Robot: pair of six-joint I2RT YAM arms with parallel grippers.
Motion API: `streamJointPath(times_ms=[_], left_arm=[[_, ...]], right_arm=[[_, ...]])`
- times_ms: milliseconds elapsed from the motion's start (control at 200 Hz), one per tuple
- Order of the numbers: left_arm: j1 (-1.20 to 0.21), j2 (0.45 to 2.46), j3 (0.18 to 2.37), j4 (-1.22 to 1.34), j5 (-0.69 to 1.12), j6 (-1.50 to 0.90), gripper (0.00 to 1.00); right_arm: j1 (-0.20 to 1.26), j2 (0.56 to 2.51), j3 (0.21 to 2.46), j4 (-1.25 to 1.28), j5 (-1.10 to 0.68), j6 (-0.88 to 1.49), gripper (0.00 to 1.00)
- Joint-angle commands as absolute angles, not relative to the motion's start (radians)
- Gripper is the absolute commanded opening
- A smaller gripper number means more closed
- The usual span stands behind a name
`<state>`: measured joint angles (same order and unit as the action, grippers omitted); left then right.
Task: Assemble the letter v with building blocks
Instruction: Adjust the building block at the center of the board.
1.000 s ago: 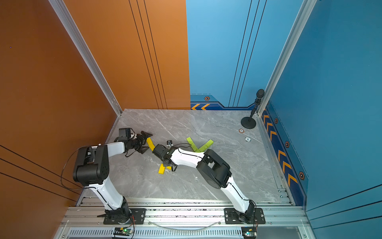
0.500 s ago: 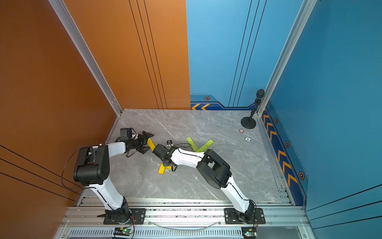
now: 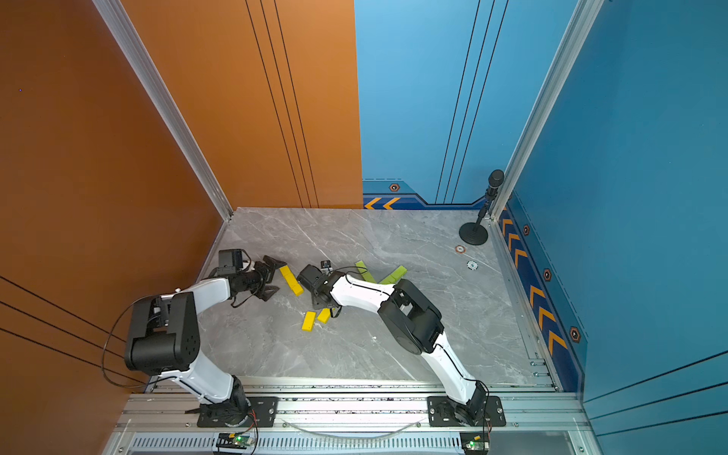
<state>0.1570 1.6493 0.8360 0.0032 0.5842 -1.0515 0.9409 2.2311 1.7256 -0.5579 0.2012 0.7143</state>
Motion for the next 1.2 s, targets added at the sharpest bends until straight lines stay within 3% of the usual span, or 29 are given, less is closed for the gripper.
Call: streamJointPath(times_ms=[0,330,931,1196], left_arm=[[0.171,1.658,0.821,-0.016,0.608,-1.021,0.98],[0.168,1.702,0.842,0.006,0.626,-1.020,0.98],[0.137,1.758,0.829,0.126,0.644,-1.080,0.98],[0.155,1.761,0.806,0.207,0.663,-1.193,0.98]], right_arm=[[0.913,2.286,1.825,-0.562,0.151,0.672,0.78],[0.876,2.466,2.037,-0.597,0.100,0.670,1.00],[0.883,2.684,2.299,-0.675,0.023,0.720,1.00],[0.896,2.690,2.312,-0.761,0.144,0.724,1.00]])
